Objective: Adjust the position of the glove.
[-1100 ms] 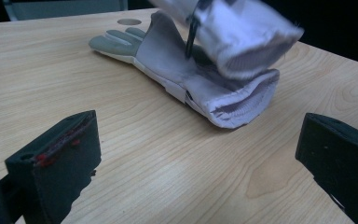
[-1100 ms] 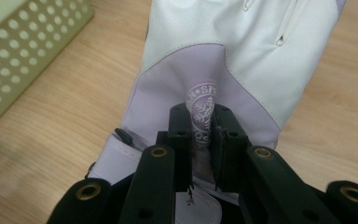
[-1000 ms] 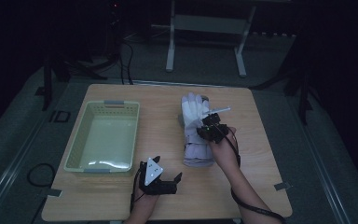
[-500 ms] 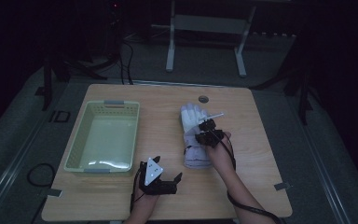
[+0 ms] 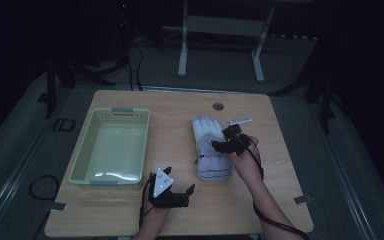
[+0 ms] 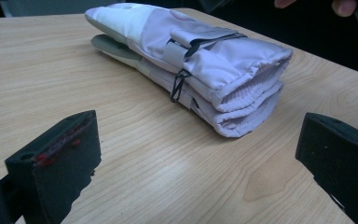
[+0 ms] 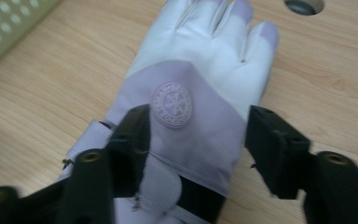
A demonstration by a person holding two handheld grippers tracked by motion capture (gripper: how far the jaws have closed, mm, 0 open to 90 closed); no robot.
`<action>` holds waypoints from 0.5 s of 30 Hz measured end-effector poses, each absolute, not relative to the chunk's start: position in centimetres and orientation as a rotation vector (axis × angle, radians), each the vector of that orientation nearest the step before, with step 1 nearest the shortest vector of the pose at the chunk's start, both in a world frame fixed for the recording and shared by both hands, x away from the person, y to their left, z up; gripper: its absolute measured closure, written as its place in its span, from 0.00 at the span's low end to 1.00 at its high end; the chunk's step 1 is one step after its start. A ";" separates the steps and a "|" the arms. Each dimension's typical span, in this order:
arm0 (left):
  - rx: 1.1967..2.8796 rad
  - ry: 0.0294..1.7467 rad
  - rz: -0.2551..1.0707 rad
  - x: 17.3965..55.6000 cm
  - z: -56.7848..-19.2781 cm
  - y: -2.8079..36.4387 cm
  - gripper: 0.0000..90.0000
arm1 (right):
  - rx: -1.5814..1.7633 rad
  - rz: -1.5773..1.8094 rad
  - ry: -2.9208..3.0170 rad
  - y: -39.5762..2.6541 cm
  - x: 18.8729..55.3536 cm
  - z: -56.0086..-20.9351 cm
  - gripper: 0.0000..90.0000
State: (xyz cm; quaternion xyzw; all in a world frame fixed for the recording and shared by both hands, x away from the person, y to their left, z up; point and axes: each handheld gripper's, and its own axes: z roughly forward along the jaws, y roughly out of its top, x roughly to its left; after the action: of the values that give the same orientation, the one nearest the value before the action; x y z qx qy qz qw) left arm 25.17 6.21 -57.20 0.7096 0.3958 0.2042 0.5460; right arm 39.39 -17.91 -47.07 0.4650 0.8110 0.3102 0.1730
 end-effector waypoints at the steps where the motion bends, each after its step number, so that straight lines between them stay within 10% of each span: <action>1: 1.678 0.930 0.468 25.2 -57.2 6.3 0.00 | 1.312 0.889 2.294 -18.2 39.3 -46.9 0.37; 7: 1.704 0.923 0.373 25.9 -57.2 6.4 0.00 | 1.241 0.941 2.350 -19.6 38.4 -47.3 0.16; 15: 1.738 0.969 0.290 26.8 -57.0 6.6 0.00 | 1.039 0.994 2.355 -21.0 37.5 -48.7 0.15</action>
State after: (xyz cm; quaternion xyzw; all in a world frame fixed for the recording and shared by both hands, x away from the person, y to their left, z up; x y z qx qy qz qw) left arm 26.80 6.63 -56.98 0.7297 0.4069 0.1218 0.5359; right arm 37.47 -21.00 -48.69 0.3698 0.8379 0.3536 0.1899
